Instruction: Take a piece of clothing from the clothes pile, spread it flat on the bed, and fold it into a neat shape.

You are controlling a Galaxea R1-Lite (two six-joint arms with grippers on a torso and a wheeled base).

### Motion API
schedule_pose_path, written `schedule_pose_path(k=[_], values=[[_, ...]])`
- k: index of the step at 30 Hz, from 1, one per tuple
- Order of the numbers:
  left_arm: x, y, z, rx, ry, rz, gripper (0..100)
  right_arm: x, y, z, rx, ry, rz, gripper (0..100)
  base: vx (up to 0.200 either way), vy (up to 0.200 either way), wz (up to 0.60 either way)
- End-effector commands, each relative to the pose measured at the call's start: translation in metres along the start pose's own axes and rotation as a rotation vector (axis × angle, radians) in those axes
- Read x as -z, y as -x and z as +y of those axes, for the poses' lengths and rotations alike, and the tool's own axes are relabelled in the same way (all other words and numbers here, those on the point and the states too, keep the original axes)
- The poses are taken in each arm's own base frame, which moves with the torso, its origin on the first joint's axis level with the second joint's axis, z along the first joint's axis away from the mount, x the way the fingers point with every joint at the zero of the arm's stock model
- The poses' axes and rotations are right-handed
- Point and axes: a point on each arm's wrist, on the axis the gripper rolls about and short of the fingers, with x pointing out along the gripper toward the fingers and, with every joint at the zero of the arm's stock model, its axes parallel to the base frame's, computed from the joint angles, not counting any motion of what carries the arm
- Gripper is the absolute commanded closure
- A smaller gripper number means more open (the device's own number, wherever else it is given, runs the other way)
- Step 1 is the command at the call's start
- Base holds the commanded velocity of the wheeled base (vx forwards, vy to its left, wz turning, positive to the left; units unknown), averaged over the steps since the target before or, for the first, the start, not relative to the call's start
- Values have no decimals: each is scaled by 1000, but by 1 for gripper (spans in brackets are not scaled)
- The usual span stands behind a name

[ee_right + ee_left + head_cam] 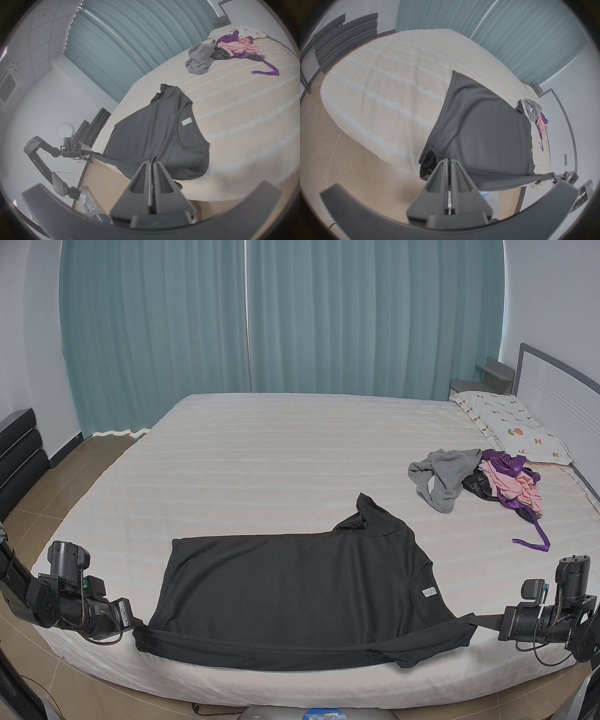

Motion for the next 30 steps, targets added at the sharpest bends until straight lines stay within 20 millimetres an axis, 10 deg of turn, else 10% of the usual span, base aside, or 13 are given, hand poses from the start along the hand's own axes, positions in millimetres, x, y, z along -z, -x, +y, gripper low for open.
schedule_pose_path(k=[1,29,30], values=[[-10,-18,2,-7,37,24,100,-7,-17,-10,10,-16,19,100,0,0,0],[-48,-89,2,-10,62,54,100,-28,-108,-57,61,-37,83,100,0,0,0],[-48,-89,2,-11,61,58,0,-28,-108,-57,62,-37,82,100,0,0,0]])
